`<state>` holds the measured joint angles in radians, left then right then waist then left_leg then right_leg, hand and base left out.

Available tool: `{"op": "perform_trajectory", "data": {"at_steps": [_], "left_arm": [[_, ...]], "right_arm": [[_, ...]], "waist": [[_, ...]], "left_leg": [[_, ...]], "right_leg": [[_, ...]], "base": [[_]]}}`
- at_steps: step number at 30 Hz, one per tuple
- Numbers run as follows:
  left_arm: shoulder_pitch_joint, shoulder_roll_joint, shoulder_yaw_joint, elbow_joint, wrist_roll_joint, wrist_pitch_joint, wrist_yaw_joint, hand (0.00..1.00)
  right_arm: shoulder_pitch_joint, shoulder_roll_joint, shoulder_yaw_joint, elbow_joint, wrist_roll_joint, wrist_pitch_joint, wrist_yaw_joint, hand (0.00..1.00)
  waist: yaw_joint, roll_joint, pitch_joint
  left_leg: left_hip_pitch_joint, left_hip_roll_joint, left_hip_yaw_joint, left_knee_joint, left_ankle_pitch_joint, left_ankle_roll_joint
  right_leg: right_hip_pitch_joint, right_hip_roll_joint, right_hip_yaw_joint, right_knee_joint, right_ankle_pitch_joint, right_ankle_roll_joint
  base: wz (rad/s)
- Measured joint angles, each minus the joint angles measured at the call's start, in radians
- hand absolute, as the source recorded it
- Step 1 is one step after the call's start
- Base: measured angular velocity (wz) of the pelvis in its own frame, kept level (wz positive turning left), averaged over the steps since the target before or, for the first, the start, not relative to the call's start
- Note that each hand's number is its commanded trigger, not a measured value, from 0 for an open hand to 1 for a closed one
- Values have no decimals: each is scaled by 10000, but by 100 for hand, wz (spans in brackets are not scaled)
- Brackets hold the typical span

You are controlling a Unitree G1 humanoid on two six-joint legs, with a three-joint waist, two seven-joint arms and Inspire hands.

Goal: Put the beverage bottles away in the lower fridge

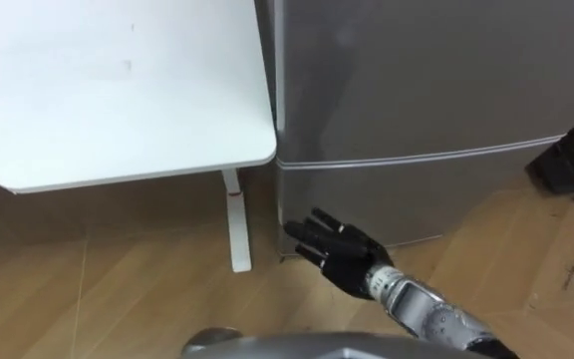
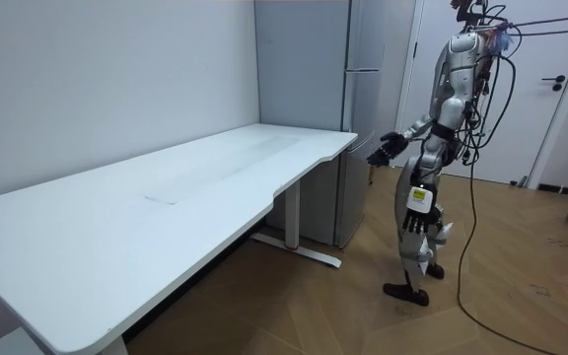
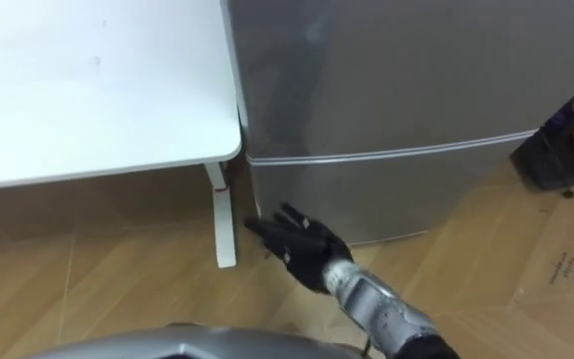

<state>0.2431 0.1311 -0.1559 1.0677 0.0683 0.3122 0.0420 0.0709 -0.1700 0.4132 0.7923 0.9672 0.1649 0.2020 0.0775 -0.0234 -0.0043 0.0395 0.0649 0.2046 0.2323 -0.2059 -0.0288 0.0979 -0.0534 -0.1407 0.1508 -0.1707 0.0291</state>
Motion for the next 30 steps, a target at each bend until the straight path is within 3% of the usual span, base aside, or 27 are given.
{"op": "perform_trajectory", "data": {"at_steps": [3, 5, 6, 7, 9, 13, 19, 25, 30], "left_arm": [[145, 68, 668, 113, 15, -132, 3, 0], [261, 123, 1114, 127, 20, -165, 8, 0], [295, 159, 1325, 128, 11, -205, 24, 0], [299, 188, 1578, 131, 13, -261, 40, 0], [252, 293, 1883, 220, 14, -367, 43, 0], [159, 405, 2122, 561, 38, -473, -148, 0], [155, 461, 2316, 770, 376, -508, -554, 0], [81, 423, 2325, 782, 447, -507, -453, 0], [24, 355, 2324, 767, 444, -502, -180, 0]], "right_arm": [[196, -261, -973, 1659, -1561, -13, -108, 0], [307, -428, -1621, 2625, -2117, -26, -303, 0], [426, -598, -1826, 3013, -2414, -14, -477, 0], [553, -711, -2058, 3324, -2777, -23, -583, 0], [641, -656, -2513, 3846, -3090, 1, -683, 0], [703, -603, -3537, 4462, -3675, 110, -706, 0], [613, -626, -4017, 4750, -4713, 271, -811, 0], [641, -598, -4077, 4888, -5265, 351, -1065, 0], [653, -600, -4139, 4853, -5885, 479, -1266, 0]], "waist": [[-61, -57, -13], [-239, -212, 28], [-254, -140, 5], [-276, -170, 35], [-419, -153, 10], [-723, -109, 76], [-753, -126, 92], [-765, -174, 95], [-727, -164, 90]], "left_leg": [[65, -94, -66, -110, -9, 17], [48, -197, -261, -100, -33, 61], [26, -239, -294, -54, -74, 112], [-62, -274, -382, 47, -151, 154], [-180, -326, -574, 204, -224, 202], [-343, -426, -1010, 622, -432, 328], [-515, -607, -1354, 1070, -604, 484], [-633, -709, -1808, 1264, -612, 450], [-629, -682, -1834, 1288, -553, 438]], "right_leg": [[136, -82, -97, -14, -39, 62], [272, -176, -316, -11, -109, 151], [294, -218, -366, 6, -139, 184], [303, -250, -439, 18, -155, 210], [367, -299, -608, 36, -174, 243], [503, -369, -800, 250, -188, 271], [633, -501, -874, 373, -268, 417], [751, -499, -842, 325, -289, 482], [792, -456, -811, 294, -322, 531]], "base": [[12], [27], [19], [18], [26], [31], [17], [21], [4]]}}
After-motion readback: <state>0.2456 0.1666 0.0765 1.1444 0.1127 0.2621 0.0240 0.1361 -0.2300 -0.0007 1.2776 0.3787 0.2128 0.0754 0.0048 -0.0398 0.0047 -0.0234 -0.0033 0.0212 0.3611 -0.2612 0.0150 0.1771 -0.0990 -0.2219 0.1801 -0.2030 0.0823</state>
